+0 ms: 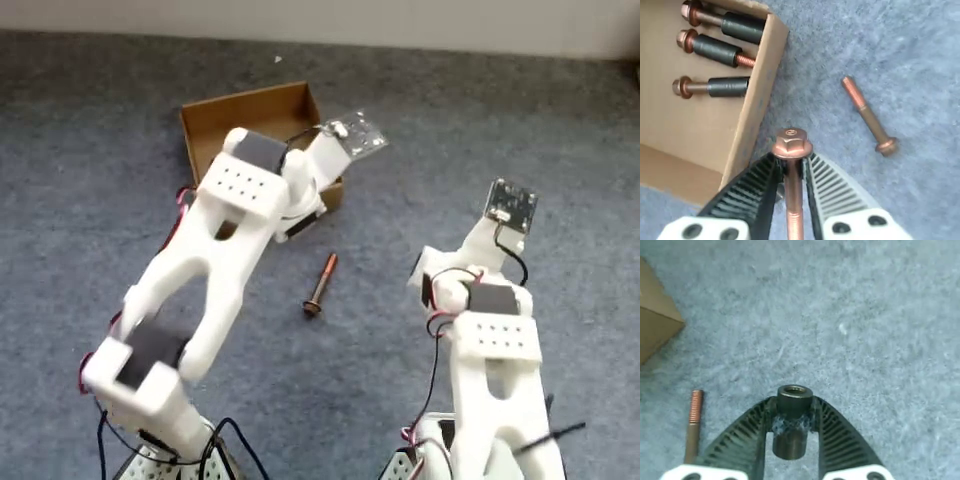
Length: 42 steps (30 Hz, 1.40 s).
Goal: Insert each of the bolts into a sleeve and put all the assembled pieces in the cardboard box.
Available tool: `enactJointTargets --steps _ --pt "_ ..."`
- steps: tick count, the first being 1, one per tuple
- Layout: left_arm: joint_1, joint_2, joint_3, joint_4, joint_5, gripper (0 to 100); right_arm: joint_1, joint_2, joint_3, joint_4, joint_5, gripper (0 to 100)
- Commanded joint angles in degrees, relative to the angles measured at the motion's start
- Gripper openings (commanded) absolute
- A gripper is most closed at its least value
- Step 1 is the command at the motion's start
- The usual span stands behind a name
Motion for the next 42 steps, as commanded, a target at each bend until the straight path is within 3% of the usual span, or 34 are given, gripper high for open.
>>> enactJointTargets --steps 1,11,18,28,36,42 --pt "-0.75 -15.34 10.42 -5.71 3.25 0 -0.22 -8.22 2.59 1.01 -0.18 0.5" --pt "-0.75 -43.12 32.57 -18.55 14.33 0 -11.82 -20.88 8.40 0.66 -0.09 0.5" --pt "-0.84 -51.03 34.42 -18.55 29.36 0 -20.09 -30.64 15.78 -8.40 5.19 0.5" --pt "-0.84 -62.90 39.69 -21.01 42.90 0 -32.40 -43.56 26.07 -18.15 13.01 0.5" --pt "-0.84 -81.54 56.75 -34.29 47.82 0 -39.60 -44.26 26.33 -18.15 16.44 0.5" --pt "-0.40 -95.25 66.15 -36.66 50.20 0 -44.09 -44.09 26.33 -18.15 16.53 0.5"
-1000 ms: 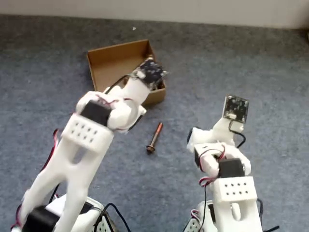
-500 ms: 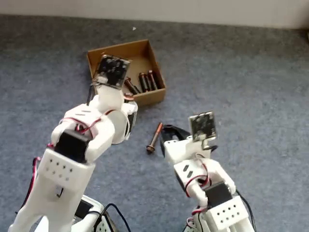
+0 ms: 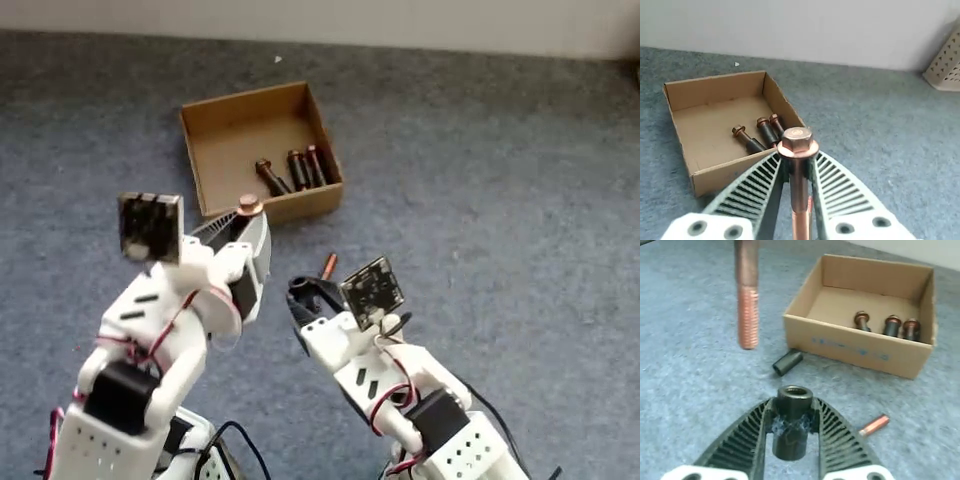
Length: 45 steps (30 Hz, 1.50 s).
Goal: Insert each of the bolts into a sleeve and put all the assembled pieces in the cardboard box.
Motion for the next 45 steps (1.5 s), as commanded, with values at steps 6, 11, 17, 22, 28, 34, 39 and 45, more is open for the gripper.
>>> enactJointTargets --steps 6,11,17,22,28,34,39,45 --pt "0.04 -17.71 9.19 -2.55 4.48 0 -5.23 -1.10 -1.19 -2.15 1.41 0.5" --pt "3.47 -23.43 12.62 -2.46 5.63 0 -5.76 -1.10 -0.66 -7.60 7.47 0.5" --pt "3.30 -25.98 13.93 -2.46 5.63 0 -5.58 -1.19 -1.10 -7.69 7.56 0.5" --pt "3.56 -25.98 14.02 -2.29 5.63 0 -5.41 -1.19 -1.19 -7.69 7.56 0.5" --pt "3.47 -25.98 14.73 -1.05 5.63 0 -5.41 -1.19 -1.36 -8.22 7.65 0.5" --pt "3.65 -25.98 16.48 -0.97 5.54 0 -5.41 -1.19 -1.27 -12.18 7.65 0.5" --pt "3.82 -25.98 16.04 1.76 5.54 0 -5.41 -1.19 -1.27 -14.20 7.65 0.5" --pt "7.96 -26.07 15.96 5.89 -0.44 0 -3.03 -1.19 -1.27 -16.13 7.65 0.5"
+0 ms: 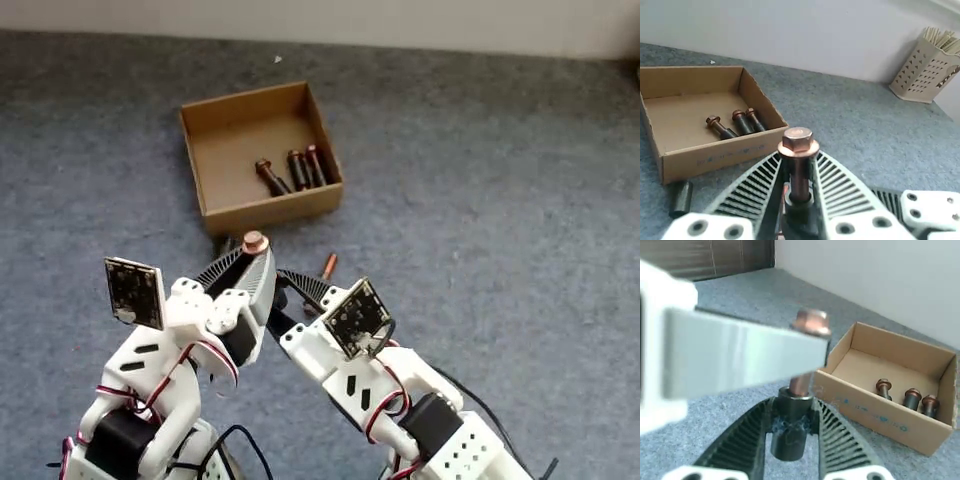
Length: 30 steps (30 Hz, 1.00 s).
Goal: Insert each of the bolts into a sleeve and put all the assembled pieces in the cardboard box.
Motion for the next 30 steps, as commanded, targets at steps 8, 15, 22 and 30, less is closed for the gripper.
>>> enactJointTargets --steps 8,15,22,30 --pt "2.51 -0.40 -0.92 7.65 -10.99 17 4.62 -1.19 -1.01 -2.77 0.62 0.5" --pt "-8.92 -0.40 -0.92 10.02 -11.34 22 9.45 -1.19 -0.75 -0.22 0.62 0.5" --pt "-21.67 -0.40 -0.22 10.02 -11.16 22 15.69 -0.75 -0.75 6.99 0.44 0.5" --pt "-36.35 -0.40 9.54 9.58 -11.34 22 19.12 -0.75 -1.27 14.81 0.26 0.5"
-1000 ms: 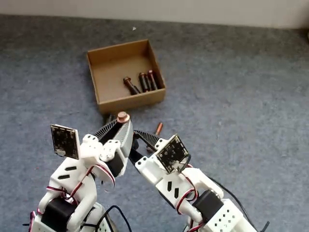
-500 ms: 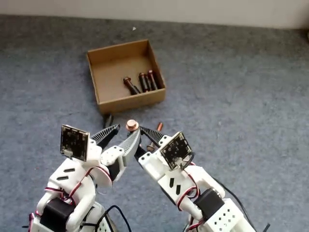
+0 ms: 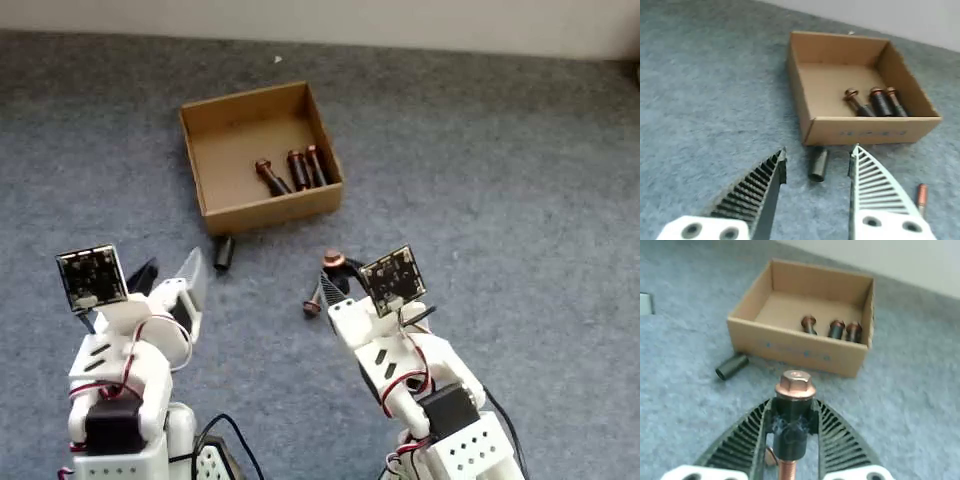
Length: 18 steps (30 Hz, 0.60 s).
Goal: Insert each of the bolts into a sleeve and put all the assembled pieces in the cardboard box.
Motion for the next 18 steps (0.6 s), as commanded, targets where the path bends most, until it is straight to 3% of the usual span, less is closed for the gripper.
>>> enactJointTargets --steps 1,6,11,18 --pt "-6.11 -0.40 5.23 -0.26 -0.62 22 0.92 -0.66 -1.36 1.71 0.09 0.5" --pt "-6.37 -0.40 10.33 -0.26 -0.70 22 0.75 1.01 -5.76 0.92 0.44 0.5" --pt "-6.37 -0.40 11.56 -0.26 -0.70 22 0.75 15.08 -14.55 -2.77 0.44 0.5" --pt "-6.37 -0.40 12.44 -0.35 -0.70 22 0.75 42.59 -27.82 -21.23 0.53 0.5"
